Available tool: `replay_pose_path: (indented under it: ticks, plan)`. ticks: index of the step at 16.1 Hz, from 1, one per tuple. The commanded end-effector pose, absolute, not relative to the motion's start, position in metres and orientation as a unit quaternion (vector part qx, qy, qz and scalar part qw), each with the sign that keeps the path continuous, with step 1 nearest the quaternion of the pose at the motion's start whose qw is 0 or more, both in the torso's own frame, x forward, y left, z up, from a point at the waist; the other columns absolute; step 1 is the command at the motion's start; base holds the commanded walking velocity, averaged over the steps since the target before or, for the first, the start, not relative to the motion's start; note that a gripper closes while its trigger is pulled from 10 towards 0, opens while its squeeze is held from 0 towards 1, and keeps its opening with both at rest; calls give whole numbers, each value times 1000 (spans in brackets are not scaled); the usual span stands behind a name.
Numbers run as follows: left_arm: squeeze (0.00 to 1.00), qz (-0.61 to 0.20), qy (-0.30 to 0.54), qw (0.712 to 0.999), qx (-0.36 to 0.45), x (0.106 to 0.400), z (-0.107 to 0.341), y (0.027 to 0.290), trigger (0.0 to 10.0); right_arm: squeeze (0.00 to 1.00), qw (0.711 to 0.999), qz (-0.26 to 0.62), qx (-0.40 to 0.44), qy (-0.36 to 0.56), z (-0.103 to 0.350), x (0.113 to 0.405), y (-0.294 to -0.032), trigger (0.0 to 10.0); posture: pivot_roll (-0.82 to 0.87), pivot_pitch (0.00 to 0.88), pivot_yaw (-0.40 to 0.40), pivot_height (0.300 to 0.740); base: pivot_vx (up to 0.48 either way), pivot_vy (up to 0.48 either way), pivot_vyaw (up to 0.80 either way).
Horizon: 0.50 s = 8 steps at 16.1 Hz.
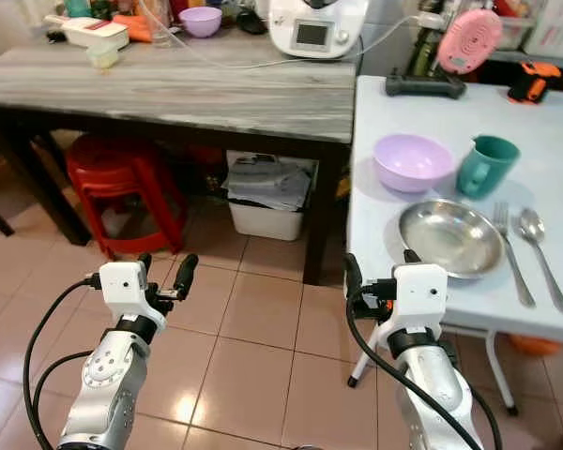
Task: Setting the table
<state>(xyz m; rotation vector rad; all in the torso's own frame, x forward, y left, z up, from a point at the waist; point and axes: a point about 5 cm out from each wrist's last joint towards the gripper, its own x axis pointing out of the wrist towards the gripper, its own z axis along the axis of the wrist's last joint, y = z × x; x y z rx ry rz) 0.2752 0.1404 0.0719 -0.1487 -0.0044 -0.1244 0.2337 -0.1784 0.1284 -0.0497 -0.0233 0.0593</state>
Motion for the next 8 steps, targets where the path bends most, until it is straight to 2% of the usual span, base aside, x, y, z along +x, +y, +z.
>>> replay_pose_path:
  ticks: [1, 8]
  plan:
    - [0, -69, -5, 995, -75, 275, 74, 139, 10000, 0, 999, 23, -24, -6, 125, 233, -180, 10000, -161, 83, 26, 740, 0, 0, -550]
    - [0, -75, -11, 995, -71, 276, 80, 140, 10000, 0, 1000, 21, -18, -1, 122, 231, -176, 10000, -152, 91, 37, 740, 0, 0, 0]
